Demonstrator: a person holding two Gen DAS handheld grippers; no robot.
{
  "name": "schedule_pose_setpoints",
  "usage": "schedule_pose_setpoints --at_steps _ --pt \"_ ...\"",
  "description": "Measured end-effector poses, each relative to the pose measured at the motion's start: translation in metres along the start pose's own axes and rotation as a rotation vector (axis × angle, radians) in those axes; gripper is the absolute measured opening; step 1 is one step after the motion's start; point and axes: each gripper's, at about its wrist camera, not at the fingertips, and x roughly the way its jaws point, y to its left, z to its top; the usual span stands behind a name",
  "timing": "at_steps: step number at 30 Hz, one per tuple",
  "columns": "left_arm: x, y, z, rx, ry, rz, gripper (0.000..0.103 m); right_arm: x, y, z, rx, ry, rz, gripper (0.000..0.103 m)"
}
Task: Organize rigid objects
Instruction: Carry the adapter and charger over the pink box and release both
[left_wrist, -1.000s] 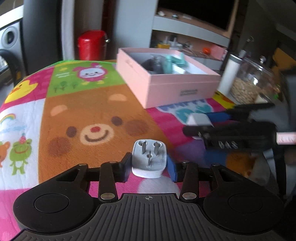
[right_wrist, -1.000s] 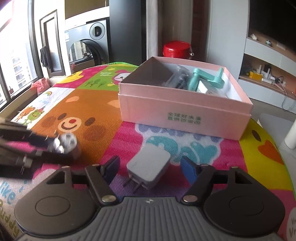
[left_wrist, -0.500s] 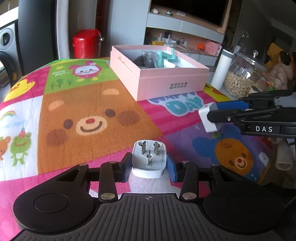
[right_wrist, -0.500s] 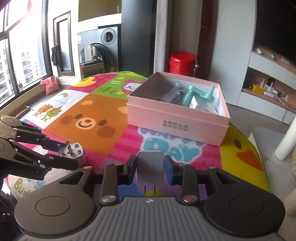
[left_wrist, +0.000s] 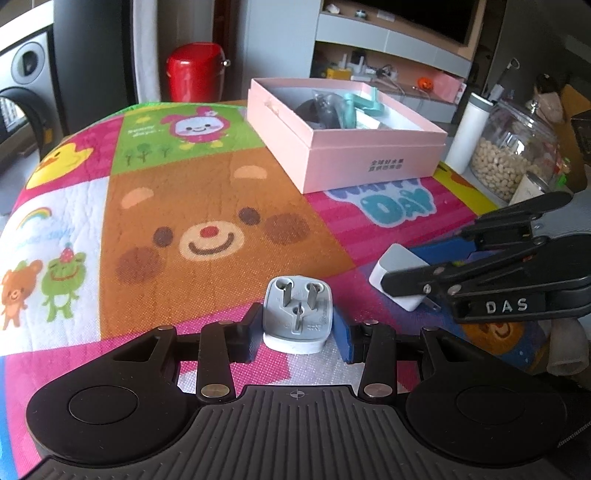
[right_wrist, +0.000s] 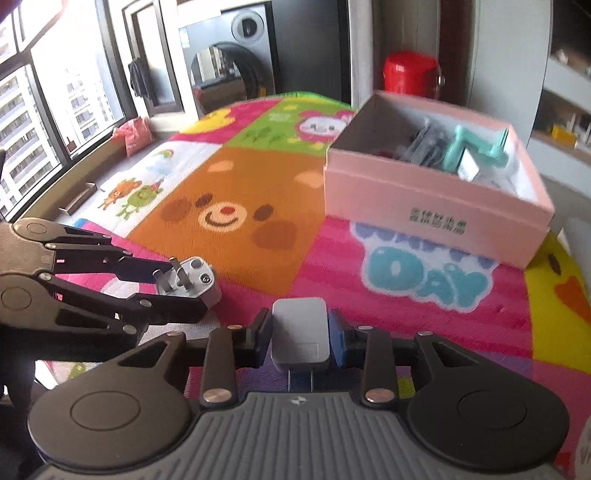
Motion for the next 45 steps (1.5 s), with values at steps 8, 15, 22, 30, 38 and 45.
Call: schedule_pose_setpoints --at_steps 8,15,22,30,38,45 --pt "0.004 -0.003 0.008 -0.007 0.038 0.011 0.044 0.008 0.002 0.003 -0.005 0.059 0.024 0.043" --pt "0.005 -0.004 0.009 -0.001 0.044 0.014 0.044 0.007 0.003 0.001 -0.025 0.047 0.018 0.04" --pt "0.005 -0.004 0.009 0.005 0.044 0.01 0.044 0.004 0.0 -0.001 -0.031 0.031 0.009 0.033" --pt "-0.001 -0.019 0.007 0.036 0.01 -0.079 0.044 -0.022 -0.002 -0.008 -0.057 -0.041 -0.023 0.032" --pt "-0.004 -0.018 0.019 0.007 -0.037 -0.116 0.044 -0.051 -0.024 -0.01 -0.03 -0.119 -0.09 0.032" --pt "-0.007 0.004 0.068 -0.068 -0.094 -0.181 0.044 -0.062 -0.046 0.006 0.016 -0.175 -0.117 0.032"
